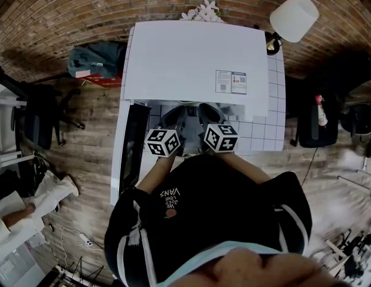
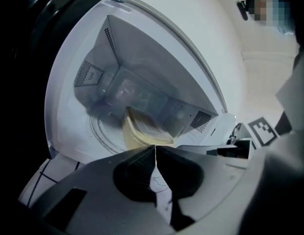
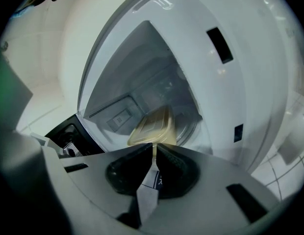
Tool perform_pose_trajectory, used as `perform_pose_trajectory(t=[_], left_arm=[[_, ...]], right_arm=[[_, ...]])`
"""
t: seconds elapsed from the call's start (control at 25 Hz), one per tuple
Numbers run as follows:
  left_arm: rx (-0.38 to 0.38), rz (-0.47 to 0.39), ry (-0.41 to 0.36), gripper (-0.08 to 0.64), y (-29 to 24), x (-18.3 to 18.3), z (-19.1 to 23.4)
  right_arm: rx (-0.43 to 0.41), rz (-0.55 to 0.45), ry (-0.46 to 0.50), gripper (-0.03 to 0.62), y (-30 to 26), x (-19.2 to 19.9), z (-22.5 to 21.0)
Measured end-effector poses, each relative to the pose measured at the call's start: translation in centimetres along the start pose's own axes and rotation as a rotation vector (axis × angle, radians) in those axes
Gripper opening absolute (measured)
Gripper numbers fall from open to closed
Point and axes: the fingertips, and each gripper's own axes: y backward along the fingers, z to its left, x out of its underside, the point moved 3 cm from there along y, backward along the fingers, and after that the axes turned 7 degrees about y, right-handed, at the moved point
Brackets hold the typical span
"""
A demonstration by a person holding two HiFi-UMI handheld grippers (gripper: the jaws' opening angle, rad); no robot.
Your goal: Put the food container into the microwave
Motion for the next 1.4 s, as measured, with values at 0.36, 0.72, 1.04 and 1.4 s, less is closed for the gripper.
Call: perform_pose_trajectory(t=[0.36,0.72,1.04,1.4], left_arm=[[0.018,-0.015,-0.021,0.017,2.2,0.0,-1.4],[0.038,-0.039,-0.05,0.017,5.5,1.1,-3.3],[0.054,-0.053,-0.083,0.017,8.4,2.4,-4.8],[0.068,-0.058,-0.115,0.016,11.2,4.7,-6.6]], right_arm=[[-0.002,-0.04,0.003,0.021,1.9,-0.1,1.3],[-0.001,-0.085,0.03,0.02,5.0,0.8,3.0],[0.022,-0.132,0.035,0.017,8.4,2.1,3.9],[0.046,-0.146,0.016,0.017,11.6,4.5,4.6]])
